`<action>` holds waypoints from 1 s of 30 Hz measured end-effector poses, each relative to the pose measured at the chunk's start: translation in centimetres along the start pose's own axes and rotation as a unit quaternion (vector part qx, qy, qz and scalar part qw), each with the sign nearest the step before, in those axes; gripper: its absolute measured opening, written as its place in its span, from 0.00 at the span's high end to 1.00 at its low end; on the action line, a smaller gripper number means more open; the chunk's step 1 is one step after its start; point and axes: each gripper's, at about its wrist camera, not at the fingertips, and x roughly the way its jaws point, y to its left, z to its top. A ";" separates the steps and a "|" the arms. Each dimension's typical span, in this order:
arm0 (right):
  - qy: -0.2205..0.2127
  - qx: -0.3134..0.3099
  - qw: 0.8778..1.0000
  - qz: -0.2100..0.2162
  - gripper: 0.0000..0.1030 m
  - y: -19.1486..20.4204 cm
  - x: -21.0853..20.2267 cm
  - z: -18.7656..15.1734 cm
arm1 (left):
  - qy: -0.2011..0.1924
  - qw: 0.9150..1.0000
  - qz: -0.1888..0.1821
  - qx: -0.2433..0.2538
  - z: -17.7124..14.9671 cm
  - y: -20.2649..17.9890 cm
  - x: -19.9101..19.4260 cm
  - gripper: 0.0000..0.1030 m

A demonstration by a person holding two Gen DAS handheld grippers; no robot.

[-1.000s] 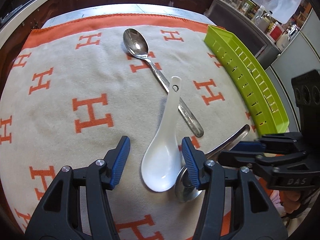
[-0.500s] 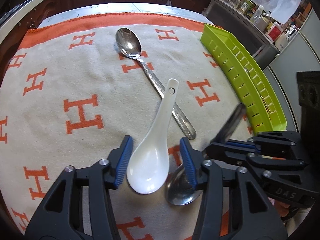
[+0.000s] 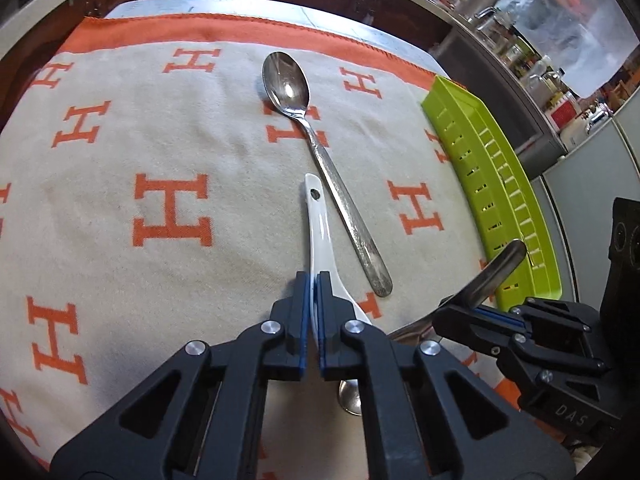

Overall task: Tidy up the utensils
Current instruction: 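Carry both spoons into the green tray and open both tools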

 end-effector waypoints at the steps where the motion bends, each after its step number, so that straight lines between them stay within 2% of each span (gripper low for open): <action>1: 0.000 0.000 1.000 0.001 0.97 0.0 0.0 0.0 | -0.001 1.000 0.000 -0.005 -0.1 0.0 0.0 0.99; 8: -0.007 -0.005 1.000 0.000 0.97 -0.1 -0.4 -0.1 | -0.007 1.000 0.006 -0.025 -0.4 0.2 -0.9 0.99; 14: -0.023 -0.003 1.000 -0.001 0.97 -0.5 -1.6 -0.1 | -0.022 1.000 -0.001 -0.022 -0.2 -1.1 -3.5 0.99; 19: -0.053 -0.006 0.999 -0.007 0.97 -0.8 -4.0 0.5 | -0.053 0.999 -0.005 0.011 1.1 -5.0 -6.3 0.99; 24: -0.081 -0.002 0.996 -0.034 0.97 -2.4 -8.0 1.7 | -0.084 0.995 -0.012 0.060 2.6 -11.1 -7.6 0.99; 26: -0.089 -0.004 0.995 -0.051 0.97 -3.4 -10.0 2.1 | -0.090 0.993 -0.019 0.075 3.2 -13.6 -7.4 0.99; 30: -0.104 -0.026 0.988 -0.115 0.97 -5.2 -14.3 2.7 | -0.094 0.990 -0.021 0.099 3.8 -17.9 -6.2 0.99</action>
